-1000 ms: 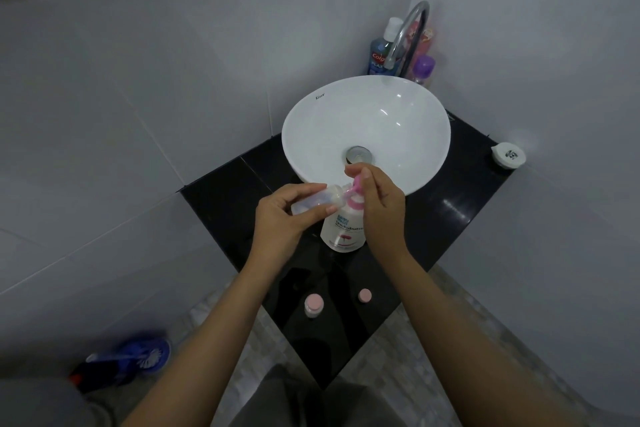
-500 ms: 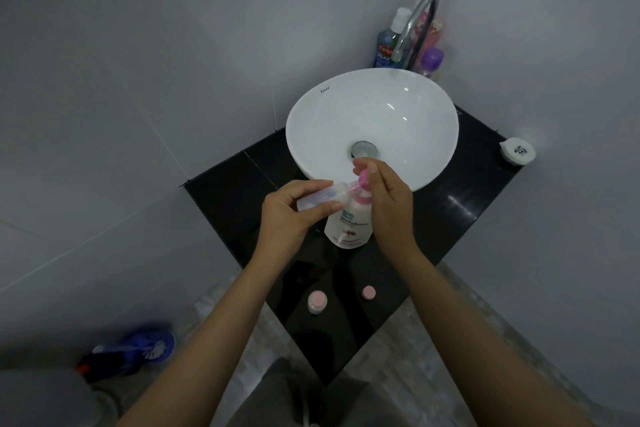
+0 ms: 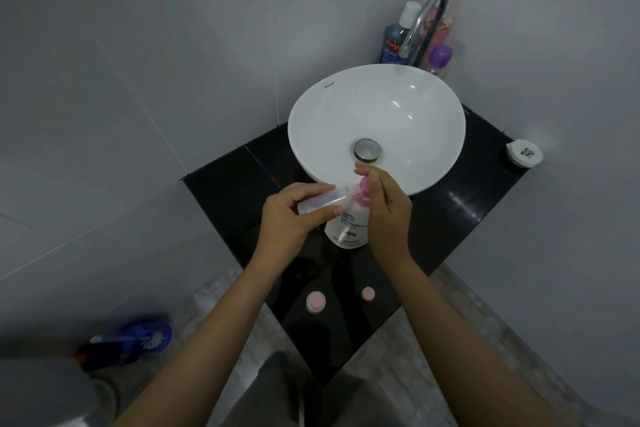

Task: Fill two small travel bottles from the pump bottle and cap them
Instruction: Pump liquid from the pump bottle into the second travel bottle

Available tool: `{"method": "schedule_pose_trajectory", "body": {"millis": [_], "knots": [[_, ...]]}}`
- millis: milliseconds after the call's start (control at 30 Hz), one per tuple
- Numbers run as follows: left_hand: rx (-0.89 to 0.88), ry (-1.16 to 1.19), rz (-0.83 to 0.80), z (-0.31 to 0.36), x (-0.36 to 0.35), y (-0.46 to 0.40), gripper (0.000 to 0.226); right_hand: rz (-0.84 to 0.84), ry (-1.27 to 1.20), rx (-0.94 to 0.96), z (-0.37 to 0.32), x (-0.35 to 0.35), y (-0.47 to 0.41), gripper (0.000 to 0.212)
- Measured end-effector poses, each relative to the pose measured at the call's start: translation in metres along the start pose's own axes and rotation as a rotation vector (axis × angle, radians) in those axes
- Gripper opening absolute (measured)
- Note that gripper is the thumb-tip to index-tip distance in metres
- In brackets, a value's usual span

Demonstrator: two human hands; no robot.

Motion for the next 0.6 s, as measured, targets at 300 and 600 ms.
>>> {"method": "schedule_pose_trajectory", "body": {"millis": [300,600], "knots": [[-0.005,0.076,0.009,0.005,0.001,-0.001,0.035,-0.049,0.031,-0.004,-0.012,0.002,-0.005,0.032],[0.005,0.064,0.004,0.003,0.001,-0.002,0.032,-0.014,0.067,0.101,-0.011,0.0,-0.004,0.035]]}}
Point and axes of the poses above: each hand's wrist, its own y-axis away from the middle knuckle, its own x-axis out of the back of the hand, z = x × y, the point moved 8 cm from there along -y, towards the middle knuckle, and after that the axes turned 10 degrees about -z, right-handed, at the moved point
